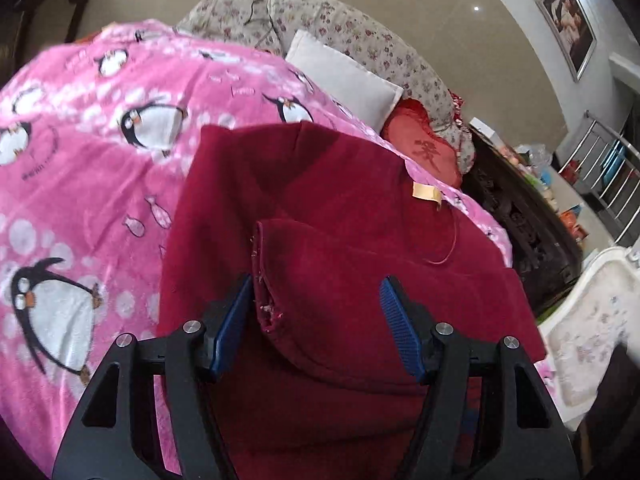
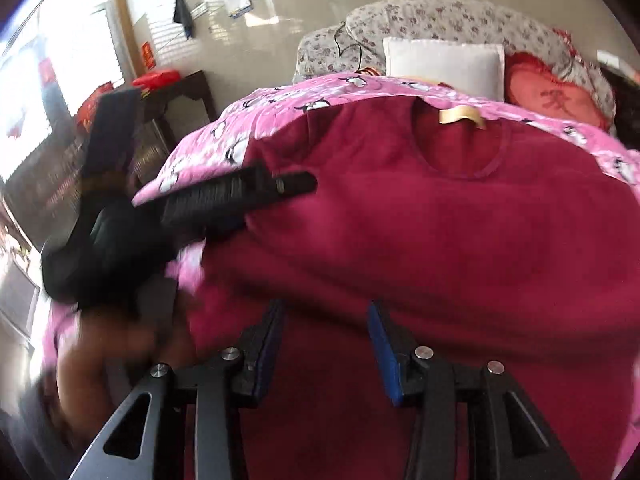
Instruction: Fold small clothes
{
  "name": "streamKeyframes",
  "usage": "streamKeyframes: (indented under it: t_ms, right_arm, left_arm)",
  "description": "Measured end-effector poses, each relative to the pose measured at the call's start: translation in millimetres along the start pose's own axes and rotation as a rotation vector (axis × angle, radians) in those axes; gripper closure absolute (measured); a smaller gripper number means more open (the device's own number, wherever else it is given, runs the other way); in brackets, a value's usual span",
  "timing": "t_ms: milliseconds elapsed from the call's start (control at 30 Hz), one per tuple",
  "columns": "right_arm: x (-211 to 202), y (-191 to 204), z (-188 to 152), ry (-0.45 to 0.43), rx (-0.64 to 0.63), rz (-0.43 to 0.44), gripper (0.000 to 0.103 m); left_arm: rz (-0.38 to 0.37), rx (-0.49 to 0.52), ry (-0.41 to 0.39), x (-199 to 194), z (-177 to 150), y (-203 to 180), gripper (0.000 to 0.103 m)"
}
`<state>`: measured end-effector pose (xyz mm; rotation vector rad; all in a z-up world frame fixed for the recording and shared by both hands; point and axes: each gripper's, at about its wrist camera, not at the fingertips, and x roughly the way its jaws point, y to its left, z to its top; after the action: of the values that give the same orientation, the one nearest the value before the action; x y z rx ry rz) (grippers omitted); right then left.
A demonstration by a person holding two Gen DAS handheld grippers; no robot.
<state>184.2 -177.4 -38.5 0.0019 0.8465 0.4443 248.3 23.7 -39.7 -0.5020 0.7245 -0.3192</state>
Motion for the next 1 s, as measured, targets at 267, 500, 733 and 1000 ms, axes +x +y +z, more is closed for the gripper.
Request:
streamKeyframes:
  t_ms: [267, 500, 733, 1000]
  right_arm:
    - [1, -23, -23, 0.007, 0.101, 0.020, 0.061]
    - [-2, -25, -24, 0.000, 0.107, 0.030, 0.061]
    - [-3, -26, -25, 0.002, 0.111, 0.035, 0.061]
    - [-18, -29, -17, -0.038, 0.127, 0.011, 0.062]
  left_arm:
    - [-0.177, -0.092, -0.009, -9, 3, 12, 0.040]
    - [0.058, -0.032, -0.022, -5, -1, 4, 0.096]
    - [0.173, -0.014, -0.286, -53, 0, 9, 0.097]
    - [0.164, -0.047, -0.068, -13, 4, 21, 0.087]
